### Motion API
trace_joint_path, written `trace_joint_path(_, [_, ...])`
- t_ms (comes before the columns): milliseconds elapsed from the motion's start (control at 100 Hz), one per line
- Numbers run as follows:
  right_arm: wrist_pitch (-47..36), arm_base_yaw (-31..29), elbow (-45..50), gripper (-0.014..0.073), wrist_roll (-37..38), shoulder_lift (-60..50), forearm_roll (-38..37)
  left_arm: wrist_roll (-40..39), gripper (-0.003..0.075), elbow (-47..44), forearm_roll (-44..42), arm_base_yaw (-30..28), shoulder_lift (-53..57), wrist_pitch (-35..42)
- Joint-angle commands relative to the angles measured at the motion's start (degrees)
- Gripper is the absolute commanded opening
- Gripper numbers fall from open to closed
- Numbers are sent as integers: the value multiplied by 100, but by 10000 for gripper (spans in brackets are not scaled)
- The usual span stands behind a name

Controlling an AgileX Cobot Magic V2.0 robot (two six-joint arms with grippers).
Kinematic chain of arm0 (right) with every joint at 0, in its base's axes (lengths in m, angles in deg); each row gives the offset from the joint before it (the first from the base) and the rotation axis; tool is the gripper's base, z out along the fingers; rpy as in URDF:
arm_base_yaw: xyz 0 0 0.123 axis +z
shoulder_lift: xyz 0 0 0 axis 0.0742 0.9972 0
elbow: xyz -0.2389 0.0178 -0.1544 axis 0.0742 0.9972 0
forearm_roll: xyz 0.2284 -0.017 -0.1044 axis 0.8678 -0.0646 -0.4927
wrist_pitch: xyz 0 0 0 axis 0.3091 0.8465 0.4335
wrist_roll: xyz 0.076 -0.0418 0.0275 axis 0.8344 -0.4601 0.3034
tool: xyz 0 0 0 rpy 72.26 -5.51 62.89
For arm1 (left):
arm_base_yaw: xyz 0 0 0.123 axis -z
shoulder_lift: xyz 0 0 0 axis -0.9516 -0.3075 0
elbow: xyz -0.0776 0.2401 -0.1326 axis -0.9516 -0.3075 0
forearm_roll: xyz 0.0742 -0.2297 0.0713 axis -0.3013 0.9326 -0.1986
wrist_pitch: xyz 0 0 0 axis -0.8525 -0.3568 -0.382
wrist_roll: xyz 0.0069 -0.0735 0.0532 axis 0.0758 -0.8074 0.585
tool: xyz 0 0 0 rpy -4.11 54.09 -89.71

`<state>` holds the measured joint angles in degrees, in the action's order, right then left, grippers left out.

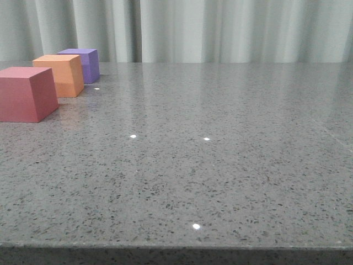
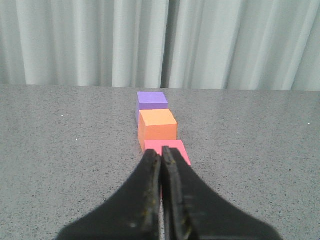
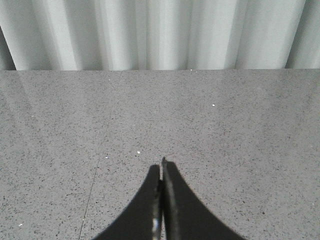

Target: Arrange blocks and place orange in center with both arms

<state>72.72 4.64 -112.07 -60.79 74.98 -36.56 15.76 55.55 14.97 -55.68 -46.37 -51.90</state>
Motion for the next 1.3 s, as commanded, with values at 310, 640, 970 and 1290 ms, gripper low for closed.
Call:
trace_joint_path(310, [-420,-33,-145,-67,-67,-19,-89,3,-20,-408,-201,-92,83,1154])
trace_joint_path(640, [-420,-33,-145,-67,-67,-19,-89,359,-20,-1979,166,-996,1076,2184])
trace_joint_path(970, [-426,-33,-145,-67,-67,-19,-89,393,-20,-2860,246,-1689,1313,2785])
trace_joint_path(1290, [-420,-33,-145,-67,-67,-19,-89,393,-20,-2907,245,-1689,1313,2968])
